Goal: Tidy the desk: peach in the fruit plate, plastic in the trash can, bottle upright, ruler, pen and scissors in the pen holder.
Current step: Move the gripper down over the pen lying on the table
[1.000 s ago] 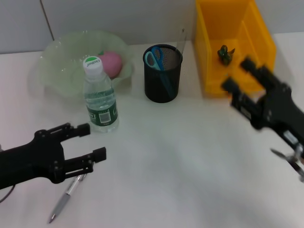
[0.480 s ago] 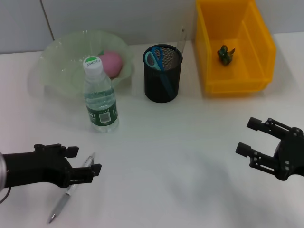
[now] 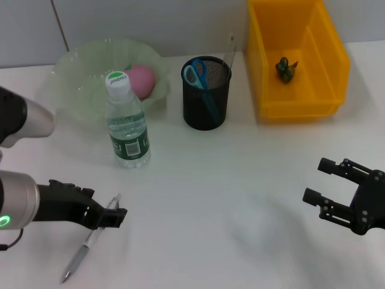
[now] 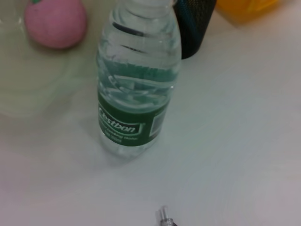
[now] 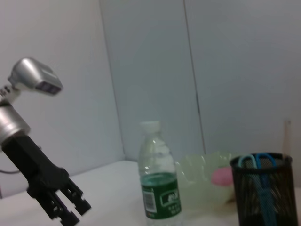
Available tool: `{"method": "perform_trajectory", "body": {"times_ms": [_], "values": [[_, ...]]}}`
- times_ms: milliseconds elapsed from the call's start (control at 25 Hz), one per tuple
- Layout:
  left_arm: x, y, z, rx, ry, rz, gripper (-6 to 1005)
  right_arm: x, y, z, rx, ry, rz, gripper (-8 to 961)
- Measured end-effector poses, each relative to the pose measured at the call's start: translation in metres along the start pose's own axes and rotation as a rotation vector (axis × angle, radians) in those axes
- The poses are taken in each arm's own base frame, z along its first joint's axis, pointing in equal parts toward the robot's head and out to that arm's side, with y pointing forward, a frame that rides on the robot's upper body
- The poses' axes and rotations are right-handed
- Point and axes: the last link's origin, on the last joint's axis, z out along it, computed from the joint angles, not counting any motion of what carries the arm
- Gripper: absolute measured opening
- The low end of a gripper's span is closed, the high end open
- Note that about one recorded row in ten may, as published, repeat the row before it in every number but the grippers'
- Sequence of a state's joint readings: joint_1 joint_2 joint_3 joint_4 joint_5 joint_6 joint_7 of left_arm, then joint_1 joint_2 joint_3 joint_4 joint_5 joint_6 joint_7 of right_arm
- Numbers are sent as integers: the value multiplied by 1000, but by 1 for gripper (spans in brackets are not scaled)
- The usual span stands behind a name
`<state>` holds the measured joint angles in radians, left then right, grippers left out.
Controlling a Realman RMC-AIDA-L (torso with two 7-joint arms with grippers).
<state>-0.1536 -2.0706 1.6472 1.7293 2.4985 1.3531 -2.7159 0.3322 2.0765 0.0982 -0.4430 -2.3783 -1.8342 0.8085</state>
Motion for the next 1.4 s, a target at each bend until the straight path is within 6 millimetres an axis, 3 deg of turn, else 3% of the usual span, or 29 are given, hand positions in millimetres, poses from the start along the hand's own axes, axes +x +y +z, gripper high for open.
{"method": "perform_trajectory", "body": {"times_ms": [200, 520, 760, 960, 1400], "values": [[4, 2, 0, 11, -8, 4, 769, 5, 0, 2, 13, 13, -6, 734], [18, 20, 17, 100, -120, 109, 746, 7, 2, 4, 20, 7, -22, 734], [18, 20, 17, 94, -134, 103, 729, 7, 0, 6, 23, 9, -22, 733], [2, 18, 17, 84, -212, 73, 715, 9, -2, 7, 31, 23, -22, 733], [-9, 12, 17, 107, -279, 61, 683, 9, -1, 10, 31, 20, -16, 734]]}}
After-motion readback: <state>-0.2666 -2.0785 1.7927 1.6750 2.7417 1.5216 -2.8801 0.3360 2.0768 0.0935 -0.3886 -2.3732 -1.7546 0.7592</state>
